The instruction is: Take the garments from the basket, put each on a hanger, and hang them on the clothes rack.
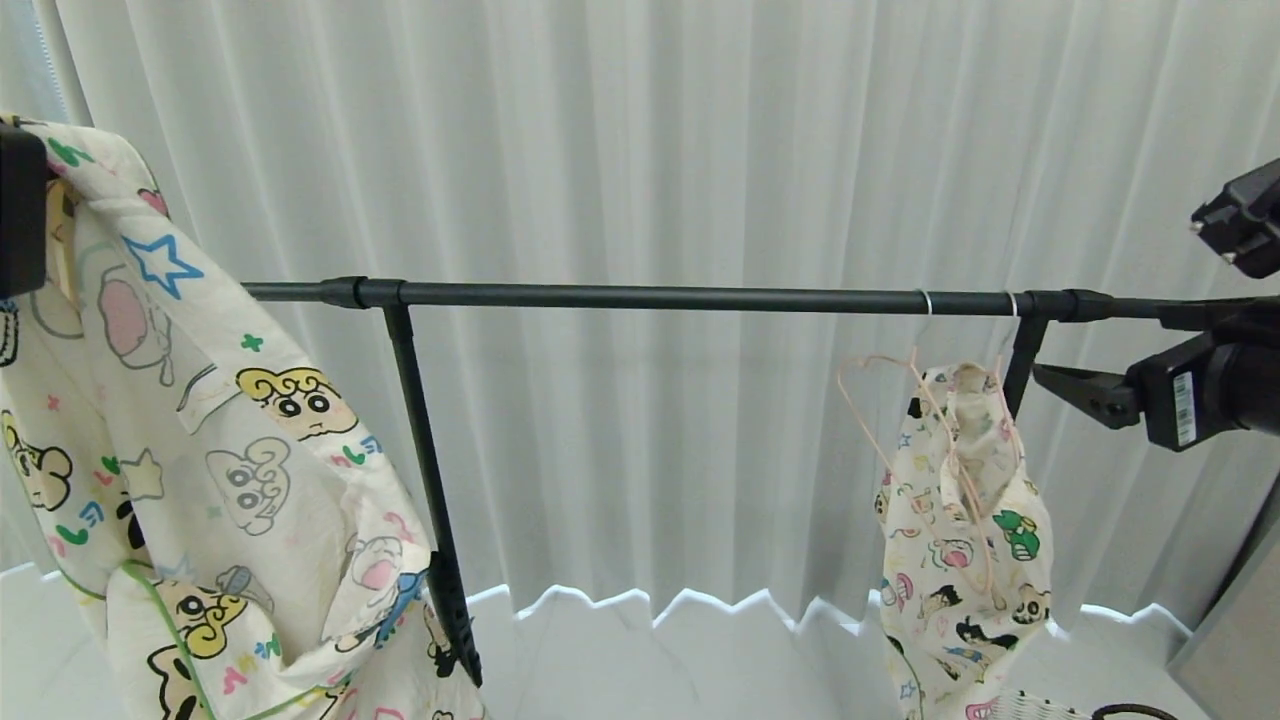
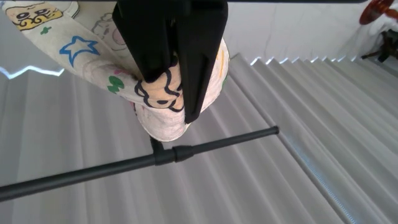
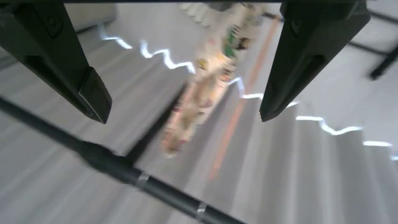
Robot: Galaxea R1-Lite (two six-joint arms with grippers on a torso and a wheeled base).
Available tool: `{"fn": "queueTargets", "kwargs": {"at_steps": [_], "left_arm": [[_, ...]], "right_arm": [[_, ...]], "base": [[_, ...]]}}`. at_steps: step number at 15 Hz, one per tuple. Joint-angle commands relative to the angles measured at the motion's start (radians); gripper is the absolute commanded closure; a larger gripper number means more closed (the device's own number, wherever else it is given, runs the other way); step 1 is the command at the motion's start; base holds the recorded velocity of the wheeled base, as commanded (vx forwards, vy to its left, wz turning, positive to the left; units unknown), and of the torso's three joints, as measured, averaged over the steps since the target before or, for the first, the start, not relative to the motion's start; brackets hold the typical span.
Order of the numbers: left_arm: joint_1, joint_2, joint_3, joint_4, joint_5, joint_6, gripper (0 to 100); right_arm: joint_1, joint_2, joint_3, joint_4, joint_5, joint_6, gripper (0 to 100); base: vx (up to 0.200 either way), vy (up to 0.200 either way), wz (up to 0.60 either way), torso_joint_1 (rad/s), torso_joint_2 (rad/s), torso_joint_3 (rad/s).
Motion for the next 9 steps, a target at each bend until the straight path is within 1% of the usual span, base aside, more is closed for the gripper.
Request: {"fn": "queueTargets", "kwargs": {"at_steps": [1, 2, 4, 5, 6, 8, 9], "left_arm": [[-0.02, -0.014, 0.001, 0.0, 0.0, 0.0, 100], [-0.052, -0.02, -0.001, 0.0, 0.0, 0.0, 100], [-0.069, -0.027, -0.001, 0.001, 0.0, 0.017, 100], [-0.069, -0.028, -0.001, 0.0, 0.0, 0.037, 100], [-0.069, -0.028, 0.001, 0.0, 0.0, 0.037, 100], [-0.069, -0.028, 0.005, 0.0, 0.0, 0.037, 100], [-0.069, -0.027, 0.007, 0.0, 0.0, 0.037, 100]], "right_arm": [[0.031, 0.049, -0.003, 0.018, -0.004, 0.034, 0], [0.047, 0.097, -0.006, 0.064, -0.006, 0.117, 0], [0.062, 0.137, -0.008, 0.127, -0.006, 0.217, 0], [0.063, 0.187, -0.028, 0.144, -0.006, 0.333, 0], [0.063, 0.222, -0.045, 0.145, -0.007, 0.399, 0], [0.063, 0.285, -0.071, 0.164, -0.007, 0.482, 0], [0.063, 0.301, -0.08, 0.18, -0.007, 0.502, 0]], "base": [[0.2, 0.0, 0.0, 0.002, 0.0, 0.007], [0.0, 0.0, 0.0, 0.0, 0.0, 0.0], [0.0, 0.0, 0.0, 0.0, 0.0, 0.0], [0.0, 0.0, 0.0, 0.0, 0.0, 0.0], [0.0, 0.0, 0.0, 0.0, 0.0, 0.0], [0.0, 0.0, 0.0, 0.0, 0.0, 0.0], [0.0, 0.0, 0.0, 0.0, 0.0, 0.0]]}}
